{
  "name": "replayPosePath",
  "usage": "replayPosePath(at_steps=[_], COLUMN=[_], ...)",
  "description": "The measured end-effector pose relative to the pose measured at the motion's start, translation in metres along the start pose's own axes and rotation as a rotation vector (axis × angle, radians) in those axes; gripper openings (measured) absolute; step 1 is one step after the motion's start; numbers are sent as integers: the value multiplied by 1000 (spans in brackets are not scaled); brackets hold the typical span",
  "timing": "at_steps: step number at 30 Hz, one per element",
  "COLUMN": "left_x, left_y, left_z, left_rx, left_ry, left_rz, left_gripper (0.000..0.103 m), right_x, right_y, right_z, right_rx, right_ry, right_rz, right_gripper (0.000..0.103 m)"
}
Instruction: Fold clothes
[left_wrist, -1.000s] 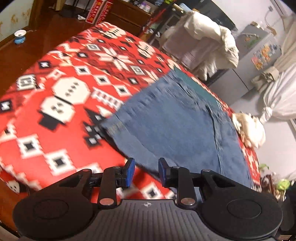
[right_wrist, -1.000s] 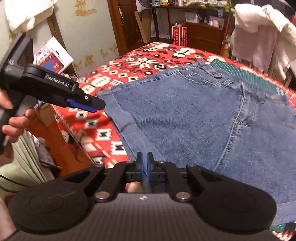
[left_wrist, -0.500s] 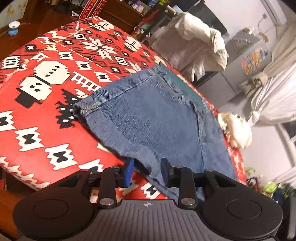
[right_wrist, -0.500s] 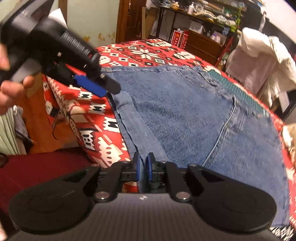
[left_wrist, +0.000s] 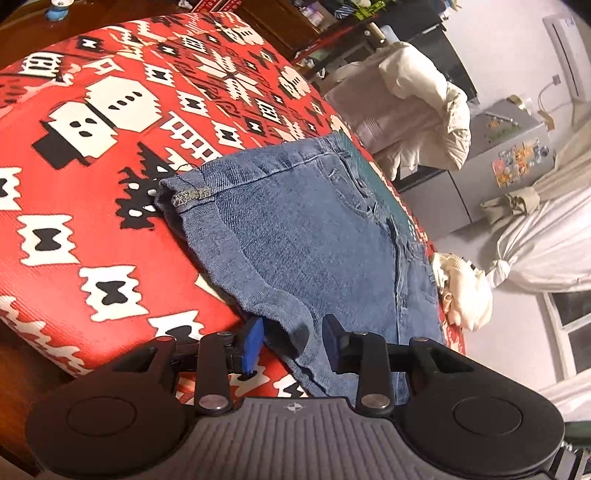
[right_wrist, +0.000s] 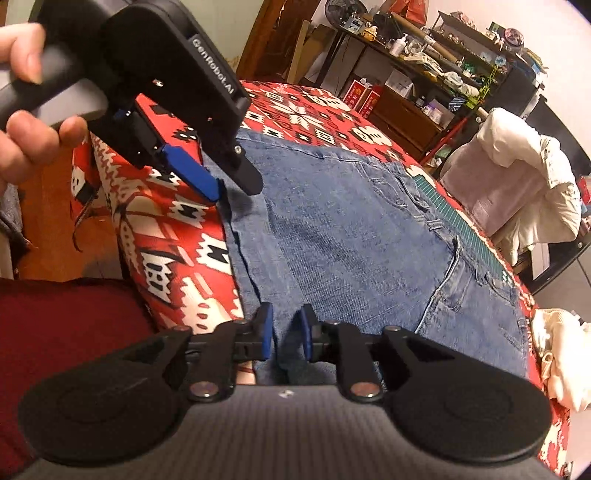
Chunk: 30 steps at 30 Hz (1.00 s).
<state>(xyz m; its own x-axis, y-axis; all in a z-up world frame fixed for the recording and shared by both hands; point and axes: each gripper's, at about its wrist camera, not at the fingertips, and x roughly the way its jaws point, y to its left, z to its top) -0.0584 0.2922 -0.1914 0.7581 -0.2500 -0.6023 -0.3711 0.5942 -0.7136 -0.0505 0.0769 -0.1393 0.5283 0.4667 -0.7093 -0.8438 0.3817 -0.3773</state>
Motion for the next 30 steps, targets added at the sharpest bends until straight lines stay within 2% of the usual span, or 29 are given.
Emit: replayPosePath(at_steps=[1,2,3,7,10,14,23,27,30], left_x=[0,0,1,-3,-1,2,-10,-20,-19], left_y=[0,0,-1,-5,-8,-4,-1,-9,-21], left_z=[0,0,0,-2,-5,-4,1,1,2], left_rx=[1,2,7,52,95,91,82,121,172], left_ry=[-2,-4,-4,-9,2,16,-6,-29,-41], left_rz=[4,8,19,41,78,90,104,86,54], left_gripper=[25,11,4,3,3,3,7,7,7], right_x=[-1,-3,-6,-17,-18,-8,-23,-30,-18], right_y=[0,0,-1,-6,-12,-18,-46,-64,-67], right_z=[0,0,0,2,1,-3,-17,-20,-19], right_rx=[-1,1,5,23,81,154,380,467,489], right_ry=[-3,-5,-6,-9,7,45,21,-21,-25], right_rz=[-3,-3,2,33,71,111,238,228,214], right_gripper=[4,3,2,2,2,2,2,2,2])
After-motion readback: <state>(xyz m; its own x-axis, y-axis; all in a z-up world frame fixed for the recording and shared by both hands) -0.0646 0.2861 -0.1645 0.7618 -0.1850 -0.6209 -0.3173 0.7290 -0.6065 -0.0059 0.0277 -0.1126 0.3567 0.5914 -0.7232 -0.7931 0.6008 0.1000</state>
